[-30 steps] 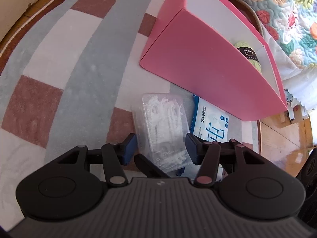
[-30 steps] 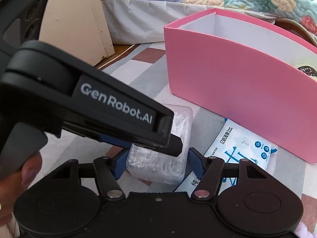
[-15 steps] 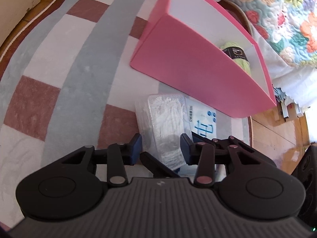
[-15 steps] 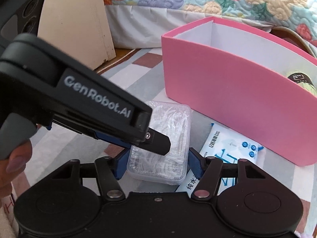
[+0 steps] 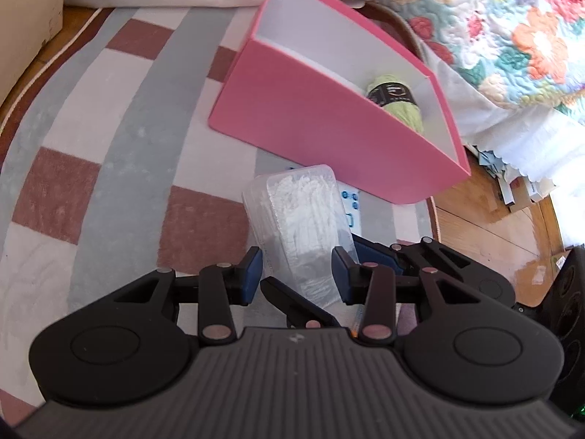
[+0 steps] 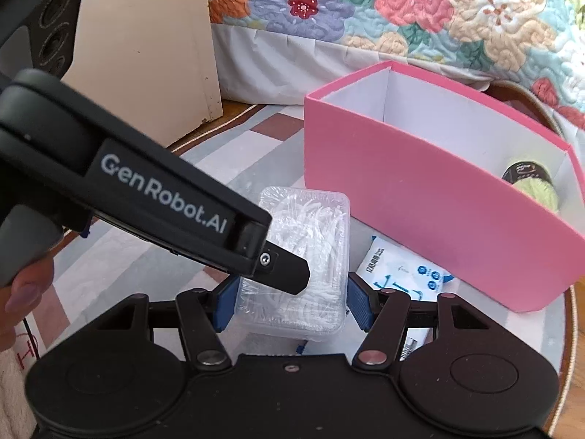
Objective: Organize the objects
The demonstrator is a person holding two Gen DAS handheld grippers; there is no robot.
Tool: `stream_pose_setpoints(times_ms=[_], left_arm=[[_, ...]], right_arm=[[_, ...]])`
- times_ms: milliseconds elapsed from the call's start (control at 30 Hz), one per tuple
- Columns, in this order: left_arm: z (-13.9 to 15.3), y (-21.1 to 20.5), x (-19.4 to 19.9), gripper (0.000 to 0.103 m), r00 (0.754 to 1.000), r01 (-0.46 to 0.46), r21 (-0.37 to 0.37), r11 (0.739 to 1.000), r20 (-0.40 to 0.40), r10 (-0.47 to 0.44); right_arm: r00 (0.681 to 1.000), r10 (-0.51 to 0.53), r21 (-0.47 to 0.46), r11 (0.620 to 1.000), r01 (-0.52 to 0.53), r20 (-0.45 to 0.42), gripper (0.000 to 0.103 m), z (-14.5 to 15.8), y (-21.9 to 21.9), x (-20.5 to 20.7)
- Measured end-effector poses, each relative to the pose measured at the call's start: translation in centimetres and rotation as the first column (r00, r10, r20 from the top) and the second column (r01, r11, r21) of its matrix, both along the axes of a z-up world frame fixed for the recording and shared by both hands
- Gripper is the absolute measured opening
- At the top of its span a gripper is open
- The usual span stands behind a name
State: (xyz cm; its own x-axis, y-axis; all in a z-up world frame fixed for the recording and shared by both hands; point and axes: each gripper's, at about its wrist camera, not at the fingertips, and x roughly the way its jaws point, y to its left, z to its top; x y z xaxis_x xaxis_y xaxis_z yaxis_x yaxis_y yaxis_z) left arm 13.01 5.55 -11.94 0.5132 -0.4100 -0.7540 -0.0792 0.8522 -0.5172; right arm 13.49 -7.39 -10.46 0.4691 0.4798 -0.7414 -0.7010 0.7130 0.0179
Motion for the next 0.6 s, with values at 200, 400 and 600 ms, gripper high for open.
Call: stream_pose_setpoints(times_ms=[200, 400, 600], left_arm=[[1.4, -1.0, -0.7, 0.040, 0.999, 0.016, 0.010, 1.000, 0.037, -0.017], [3.1, -1.5, -1.5, 0.040, 0.996, 0.041, 0.017, 0.999, 0.074, -0.043], [4.7, -1.9, -1.9, 0.040, 0.991, 0.081, 0.008, 0.997, 0.108, -0.081]], right_arm=[[0.999, 0.006, -0.014, 1.000, -0.006, 0.034, 0.066, 1.6, -3.0, -0.6], [0.996, 0.037, -0.025, 0.999, -0.035, 0.083, 0.066, 3.1, -3.6, -1.1], [0.994, 0.039, -0.036, 0.999, -0.036, 0.099, 0.066, 4.7, -4.1, -1.5]])
